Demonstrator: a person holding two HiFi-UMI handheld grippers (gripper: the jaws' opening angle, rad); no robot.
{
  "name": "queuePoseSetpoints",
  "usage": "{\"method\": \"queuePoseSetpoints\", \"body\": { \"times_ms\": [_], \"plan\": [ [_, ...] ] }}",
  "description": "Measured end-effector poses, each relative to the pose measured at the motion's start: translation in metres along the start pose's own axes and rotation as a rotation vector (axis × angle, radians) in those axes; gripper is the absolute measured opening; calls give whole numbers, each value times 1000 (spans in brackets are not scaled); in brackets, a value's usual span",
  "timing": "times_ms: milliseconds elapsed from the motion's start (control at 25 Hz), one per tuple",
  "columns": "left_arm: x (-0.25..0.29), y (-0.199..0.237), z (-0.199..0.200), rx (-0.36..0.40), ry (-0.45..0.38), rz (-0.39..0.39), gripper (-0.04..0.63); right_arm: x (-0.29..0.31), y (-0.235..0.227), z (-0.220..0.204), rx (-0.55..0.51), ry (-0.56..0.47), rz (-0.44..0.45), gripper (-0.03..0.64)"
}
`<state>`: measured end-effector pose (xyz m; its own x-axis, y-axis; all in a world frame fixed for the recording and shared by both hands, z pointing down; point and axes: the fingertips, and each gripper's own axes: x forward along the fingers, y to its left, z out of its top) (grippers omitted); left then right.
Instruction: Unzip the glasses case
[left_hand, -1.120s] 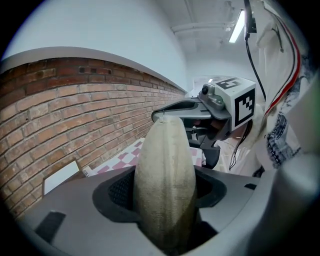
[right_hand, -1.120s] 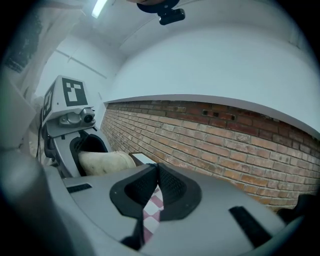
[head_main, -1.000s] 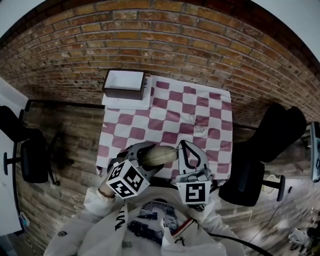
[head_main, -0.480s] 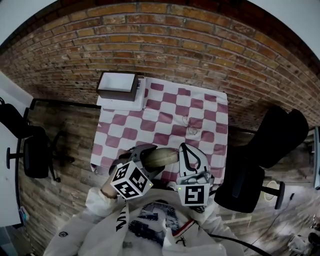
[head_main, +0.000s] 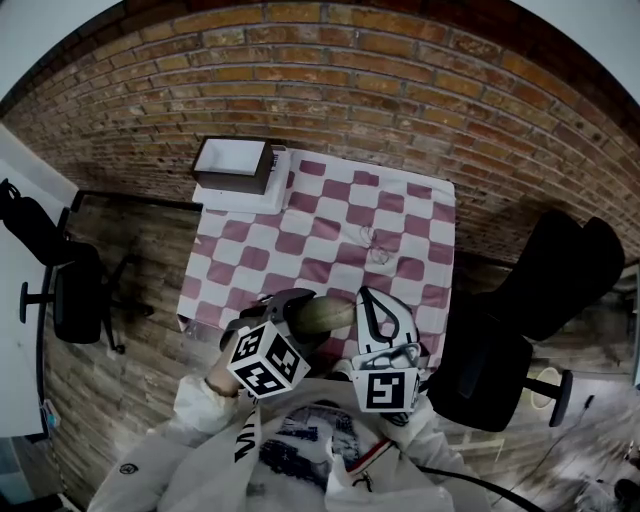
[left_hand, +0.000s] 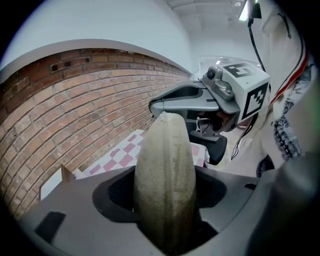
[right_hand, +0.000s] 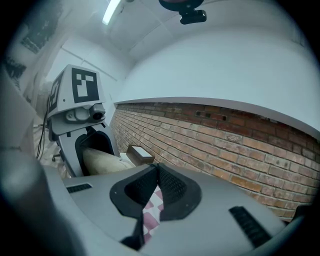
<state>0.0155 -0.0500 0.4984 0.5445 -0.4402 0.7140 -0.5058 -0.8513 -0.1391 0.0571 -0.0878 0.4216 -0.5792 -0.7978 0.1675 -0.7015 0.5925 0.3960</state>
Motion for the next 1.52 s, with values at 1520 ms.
{"method": "queuePoseSetpoints", "body": {
  "times_ms": [1520],
  "plan": [
    [54, -29, 7, -31, 240, 67, 295, -26, -9, -38, -269, -12, 80, 15]
  ]
}}
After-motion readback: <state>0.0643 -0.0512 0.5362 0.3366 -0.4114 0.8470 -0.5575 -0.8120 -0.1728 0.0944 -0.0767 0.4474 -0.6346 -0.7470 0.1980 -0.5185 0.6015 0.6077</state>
